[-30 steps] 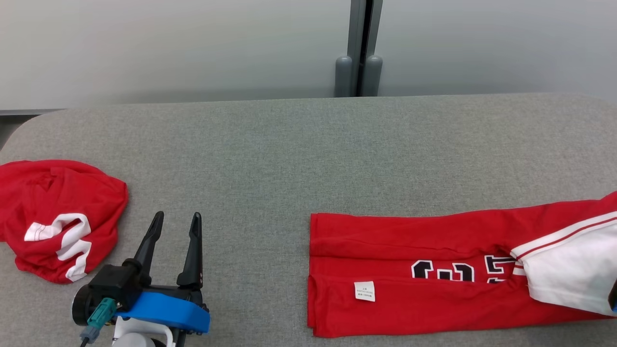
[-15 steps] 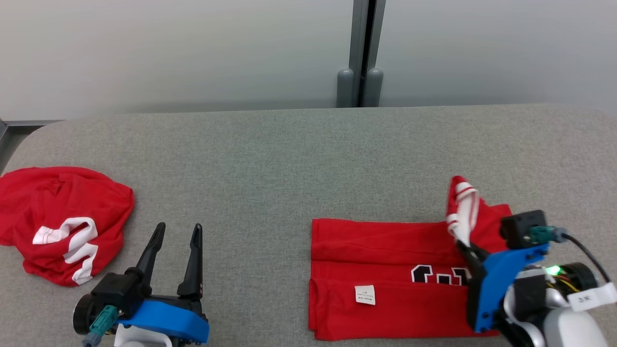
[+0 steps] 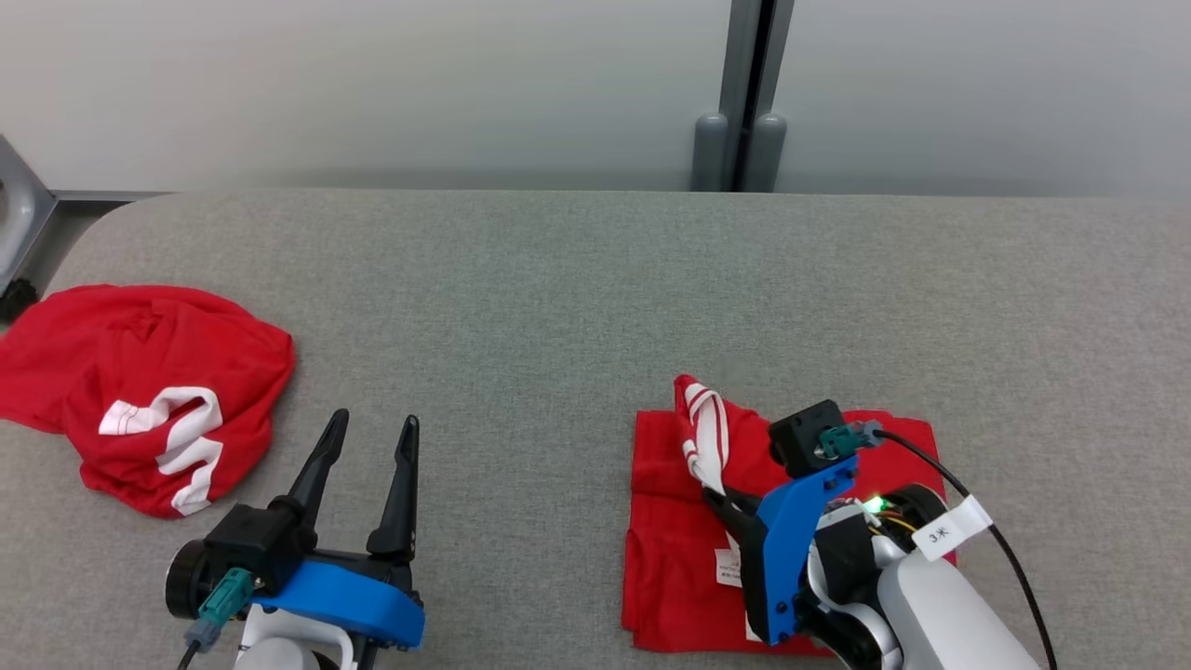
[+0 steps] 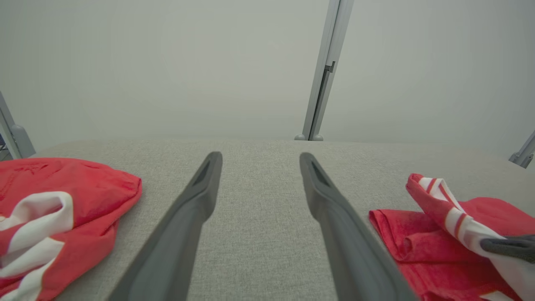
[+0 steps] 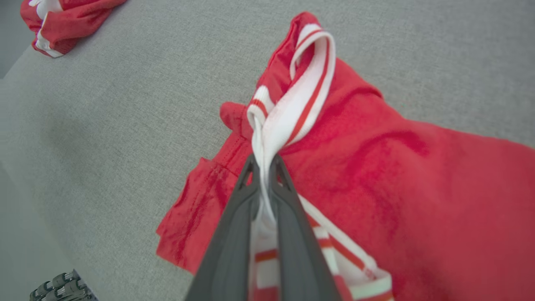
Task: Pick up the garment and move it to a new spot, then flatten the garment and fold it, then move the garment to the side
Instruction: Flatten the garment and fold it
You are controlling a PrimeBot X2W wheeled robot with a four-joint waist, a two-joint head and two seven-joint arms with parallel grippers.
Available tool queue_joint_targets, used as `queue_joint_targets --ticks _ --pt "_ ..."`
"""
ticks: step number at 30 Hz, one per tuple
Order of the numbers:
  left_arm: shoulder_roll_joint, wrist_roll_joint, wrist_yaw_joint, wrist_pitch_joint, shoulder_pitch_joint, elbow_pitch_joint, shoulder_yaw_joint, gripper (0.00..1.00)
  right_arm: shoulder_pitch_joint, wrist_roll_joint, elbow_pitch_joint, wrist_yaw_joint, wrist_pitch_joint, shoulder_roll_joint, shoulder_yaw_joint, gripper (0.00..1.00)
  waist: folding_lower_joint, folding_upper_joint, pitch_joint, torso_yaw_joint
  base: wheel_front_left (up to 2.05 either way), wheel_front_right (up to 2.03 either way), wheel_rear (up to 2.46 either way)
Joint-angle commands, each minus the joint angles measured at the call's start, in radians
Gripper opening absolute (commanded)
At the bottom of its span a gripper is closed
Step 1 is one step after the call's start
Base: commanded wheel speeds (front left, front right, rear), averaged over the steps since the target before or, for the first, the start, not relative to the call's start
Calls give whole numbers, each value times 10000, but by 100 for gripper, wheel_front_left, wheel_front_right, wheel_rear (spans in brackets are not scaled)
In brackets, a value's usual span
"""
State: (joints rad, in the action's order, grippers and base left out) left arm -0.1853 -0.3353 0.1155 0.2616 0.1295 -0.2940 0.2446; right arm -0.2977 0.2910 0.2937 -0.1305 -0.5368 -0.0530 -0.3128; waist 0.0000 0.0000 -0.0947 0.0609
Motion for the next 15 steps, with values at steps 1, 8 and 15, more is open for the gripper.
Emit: queue_joint_targets --ticks 1,8,15 --pt "-7 17 63 48 181 -55 74 100 -335 222 319 -5 195 22 -211 0 0 0 -87 134 0 0 0" --pt "18 -25 79 48 268 -152 148 100 -848 924 1431 -5 741 25 -654 100 0 0 -129 344 0 0 0" --pt "27 -27 17 48 62 -72 4 100 -1013 2275 502 -5 1636 17 -819 100 0 0 -30 223 0 0 0"
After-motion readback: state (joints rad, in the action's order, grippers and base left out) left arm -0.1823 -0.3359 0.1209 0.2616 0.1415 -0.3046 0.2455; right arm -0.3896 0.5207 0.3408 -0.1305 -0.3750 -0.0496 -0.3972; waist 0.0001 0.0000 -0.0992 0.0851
